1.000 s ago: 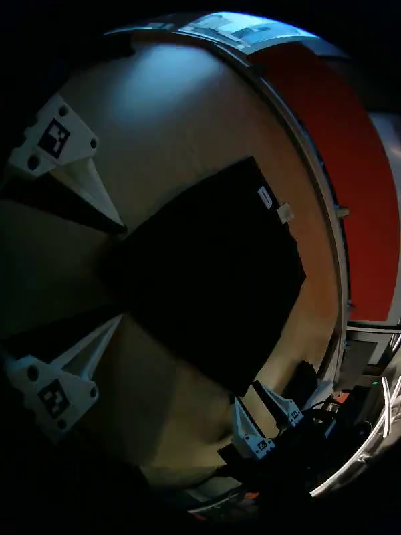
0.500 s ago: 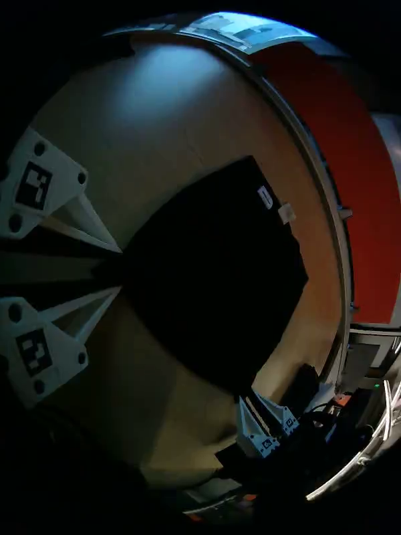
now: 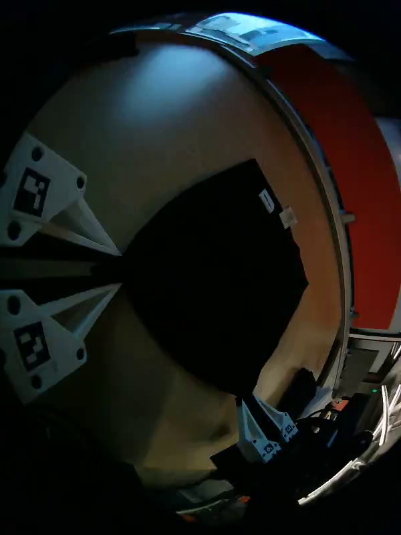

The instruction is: Fold towel

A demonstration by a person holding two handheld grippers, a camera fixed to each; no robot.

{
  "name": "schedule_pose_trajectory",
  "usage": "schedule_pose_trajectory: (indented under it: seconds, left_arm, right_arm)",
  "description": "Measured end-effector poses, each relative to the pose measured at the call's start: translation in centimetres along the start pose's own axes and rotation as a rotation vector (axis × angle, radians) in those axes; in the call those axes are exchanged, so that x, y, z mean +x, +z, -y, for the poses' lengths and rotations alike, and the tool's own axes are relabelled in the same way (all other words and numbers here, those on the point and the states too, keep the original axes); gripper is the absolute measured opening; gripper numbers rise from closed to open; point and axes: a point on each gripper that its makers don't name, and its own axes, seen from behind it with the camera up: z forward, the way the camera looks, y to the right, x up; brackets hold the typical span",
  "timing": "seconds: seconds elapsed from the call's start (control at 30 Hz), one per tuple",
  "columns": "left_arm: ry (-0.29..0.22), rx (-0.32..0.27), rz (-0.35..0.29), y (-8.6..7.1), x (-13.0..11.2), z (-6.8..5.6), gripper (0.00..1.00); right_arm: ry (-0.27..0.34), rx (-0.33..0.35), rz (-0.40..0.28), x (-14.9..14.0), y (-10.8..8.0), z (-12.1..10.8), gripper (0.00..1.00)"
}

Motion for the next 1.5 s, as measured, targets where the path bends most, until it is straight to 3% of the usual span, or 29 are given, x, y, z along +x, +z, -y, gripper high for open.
schedule_pose_trajectory:
  seconds: [0.37,0.77,1.5]
  left_arm:
    - [-0.036,0.000,-0.020,-2.0,1.5,0.0,0.12]
    - [-0.055,0.004,-0.046,-5.3,3.9,-0.4,0.12]
    - [-0.083,-0.030,-0.026,-10.4,4.8,-2.5,0.12]
  right_arm:
    - [0.004,-0.010,-0.038,1.7,-2.0,0.0,0.15]
    - [-0.017,-0.014,-0.079,4.3,-5.2,-0.1,0.15]
    - [-0.034,0.015,-0.089,5.7,-9.9,1.8,0.15]
